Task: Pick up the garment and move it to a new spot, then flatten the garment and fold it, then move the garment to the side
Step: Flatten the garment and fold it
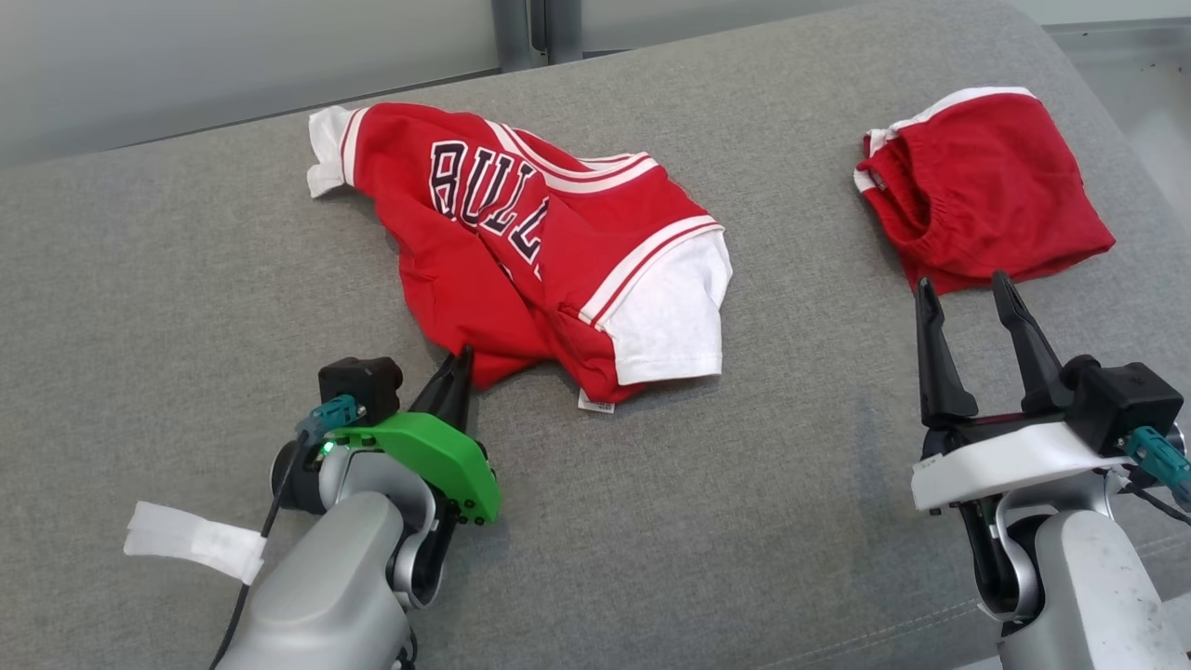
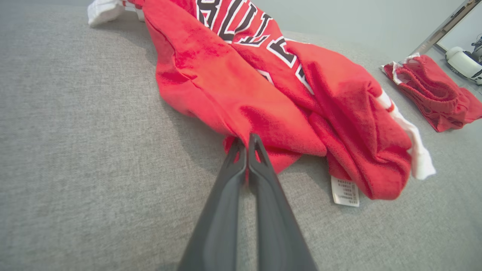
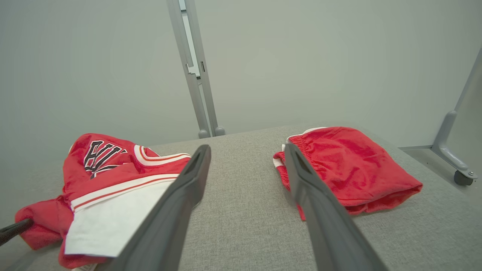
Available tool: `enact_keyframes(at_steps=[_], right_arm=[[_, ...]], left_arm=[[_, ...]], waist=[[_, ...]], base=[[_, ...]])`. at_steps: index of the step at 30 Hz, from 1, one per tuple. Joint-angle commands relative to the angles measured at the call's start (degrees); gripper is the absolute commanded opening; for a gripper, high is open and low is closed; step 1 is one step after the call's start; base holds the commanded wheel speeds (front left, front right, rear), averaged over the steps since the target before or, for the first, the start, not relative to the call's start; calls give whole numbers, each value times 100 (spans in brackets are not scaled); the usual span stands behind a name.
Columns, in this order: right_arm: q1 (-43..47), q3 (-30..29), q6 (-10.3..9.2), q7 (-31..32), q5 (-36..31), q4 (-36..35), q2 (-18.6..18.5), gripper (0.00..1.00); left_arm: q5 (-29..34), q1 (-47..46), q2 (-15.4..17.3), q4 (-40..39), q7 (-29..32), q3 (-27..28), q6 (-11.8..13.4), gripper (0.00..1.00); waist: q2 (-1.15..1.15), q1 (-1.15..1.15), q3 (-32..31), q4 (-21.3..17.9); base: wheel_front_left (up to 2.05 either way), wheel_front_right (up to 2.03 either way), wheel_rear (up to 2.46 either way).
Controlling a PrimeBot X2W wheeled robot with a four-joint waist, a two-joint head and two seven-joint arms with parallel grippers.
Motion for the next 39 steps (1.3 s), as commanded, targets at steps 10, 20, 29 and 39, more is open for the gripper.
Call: enact_keyframes(at_steps=[10,20,29,39], right_arm=[[128,37,-2,-57,57,116,-10,100],[16,215,-2,-135,169,218,-10,100],[-226,360,-2,-203,206,380,-10,100],[-247,495,-2,-188,147,654,-8,100]], left_arm=[[348,-292,897,-531,278,-64,88,0],[690,-912,2530,-1448,1738,-103,179,0],[1091,-1403,3188,-1023,2118,-166,348,0],[1170,-1575,2882,-431,1163,-84,360,100]], waist=[[0,0,-286,265],[0,0,-149,126],[0,0,165,-223],[0,0,97,-94]], base=[[0,0,0],[0,0,0],[0,0,0],[0,0,0]])
